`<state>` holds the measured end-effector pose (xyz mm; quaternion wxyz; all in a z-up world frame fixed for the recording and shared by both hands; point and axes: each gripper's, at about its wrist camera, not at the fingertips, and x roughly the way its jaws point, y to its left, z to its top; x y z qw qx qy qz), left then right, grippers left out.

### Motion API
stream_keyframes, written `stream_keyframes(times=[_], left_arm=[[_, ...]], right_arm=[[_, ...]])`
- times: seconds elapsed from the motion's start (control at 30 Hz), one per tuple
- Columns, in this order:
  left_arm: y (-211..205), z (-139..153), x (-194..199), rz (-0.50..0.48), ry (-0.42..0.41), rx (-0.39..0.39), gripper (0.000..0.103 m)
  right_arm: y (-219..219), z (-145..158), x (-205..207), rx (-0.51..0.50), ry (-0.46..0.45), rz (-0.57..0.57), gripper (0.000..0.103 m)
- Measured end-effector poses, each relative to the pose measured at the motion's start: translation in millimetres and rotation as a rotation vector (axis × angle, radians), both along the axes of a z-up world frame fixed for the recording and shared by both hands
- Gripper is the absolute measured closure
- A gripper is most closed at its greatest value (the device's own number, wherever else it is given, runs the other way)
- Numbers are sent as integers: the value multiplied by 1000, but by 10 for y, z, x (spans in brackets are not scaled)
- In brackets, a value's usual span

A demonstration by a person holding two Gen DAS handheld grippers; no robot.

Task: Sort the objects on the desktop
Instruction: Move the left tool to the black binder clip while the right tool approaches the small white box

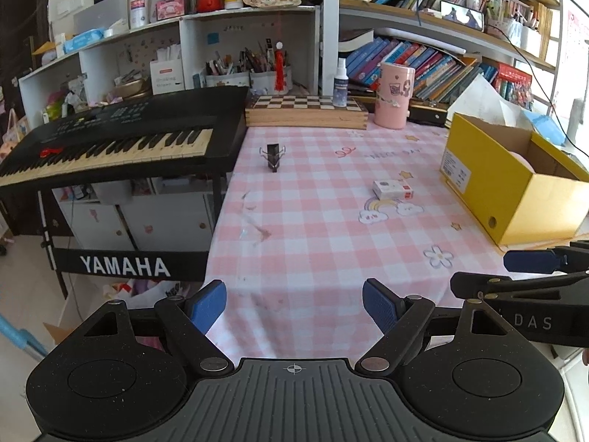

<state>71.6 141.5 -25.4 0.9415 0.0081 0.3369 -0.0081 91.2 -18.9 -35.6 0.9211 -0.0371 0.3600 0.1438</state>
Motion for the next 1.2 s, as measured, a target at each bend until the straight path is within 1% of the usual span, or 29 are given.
stream_keyframes(times=[0.37, 0.63, 0.7, 0.83, 0.97, 1.2], left_arm=[[75, 30, 763, 41, 3, -4, 20], [45, -3, 1389, 43, 14, 9, 20], [37, -15, 1549, 48, 14, 14, 20], [8, -70, 1837, 50, 26, 18, 20], [-10, -142, 2086, 51, 37, 16, 20], [28, -320, 2536, 92, 69, -2, 20]], right_arm=[[45, -112, 712, 9, 21, -33, 41], [100, -235, 1368, -2, -3, -63, 41], [121, -275, 1518, -12, -7, -71, 39], [163, -371, 1771, -34, 1, -80, 34], [174, -449, 1990, -36, 18, -87, 30], [199, -573, 2287, -45, 49, -87, 30]])
